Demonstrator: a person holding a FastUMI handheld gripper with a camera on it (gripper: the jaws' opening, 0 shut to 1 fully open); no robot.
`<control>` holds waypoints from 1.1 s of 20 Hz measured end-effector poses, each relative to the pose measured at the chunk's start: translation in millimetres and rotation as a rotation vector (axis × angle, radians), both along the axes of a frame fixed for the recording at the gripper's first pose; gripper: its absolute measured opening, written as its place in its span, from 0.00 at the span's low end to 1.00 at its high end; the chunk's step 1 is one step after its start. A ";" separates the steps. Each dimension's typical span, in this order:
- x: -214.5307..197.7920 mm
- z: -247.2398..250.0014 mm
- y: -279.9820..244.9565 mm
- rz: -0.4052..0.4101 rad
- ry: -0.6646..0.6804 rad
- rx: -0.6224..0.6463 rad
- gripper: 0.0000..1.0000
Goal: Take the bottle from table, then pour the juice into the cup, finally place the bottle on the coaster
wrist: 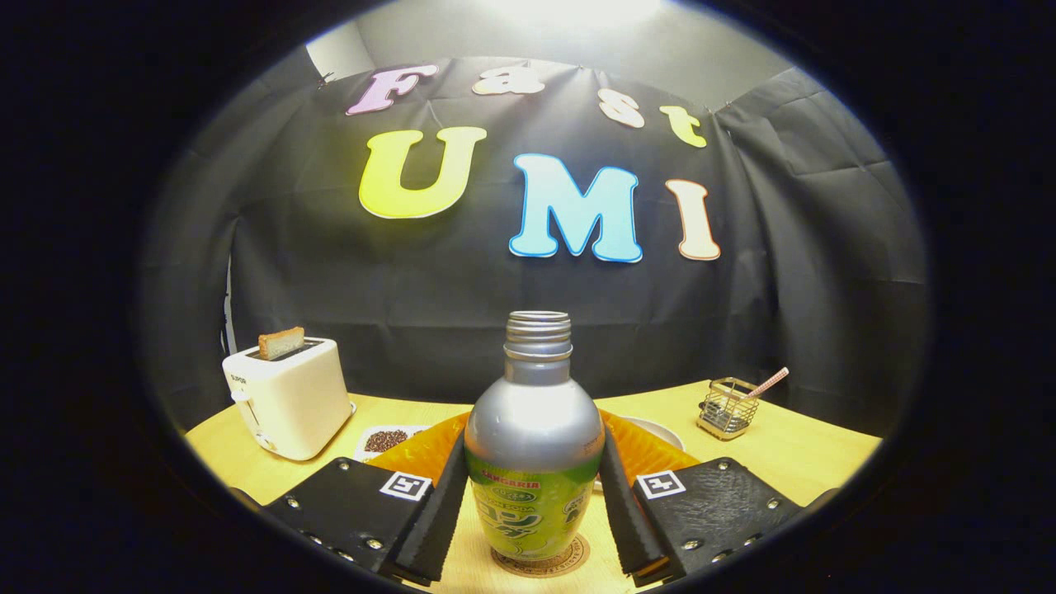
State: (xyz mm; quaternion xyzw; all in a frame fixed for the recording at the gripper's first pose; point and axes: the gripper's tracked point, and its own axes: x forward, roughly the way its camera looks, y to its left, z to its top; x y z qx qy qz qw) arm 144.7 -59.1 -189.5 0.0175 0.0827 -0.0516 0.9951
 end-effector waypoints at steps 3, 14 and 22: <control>4.8 -7.9 -2.5 -0.013 0.003 -0.024 0.76; 9.4 -48.5 -1.3 -0.010 0.045 -0.042 0.76; 7.1 -58.6 -1.3 -0.014 0.022 -0.019 0.76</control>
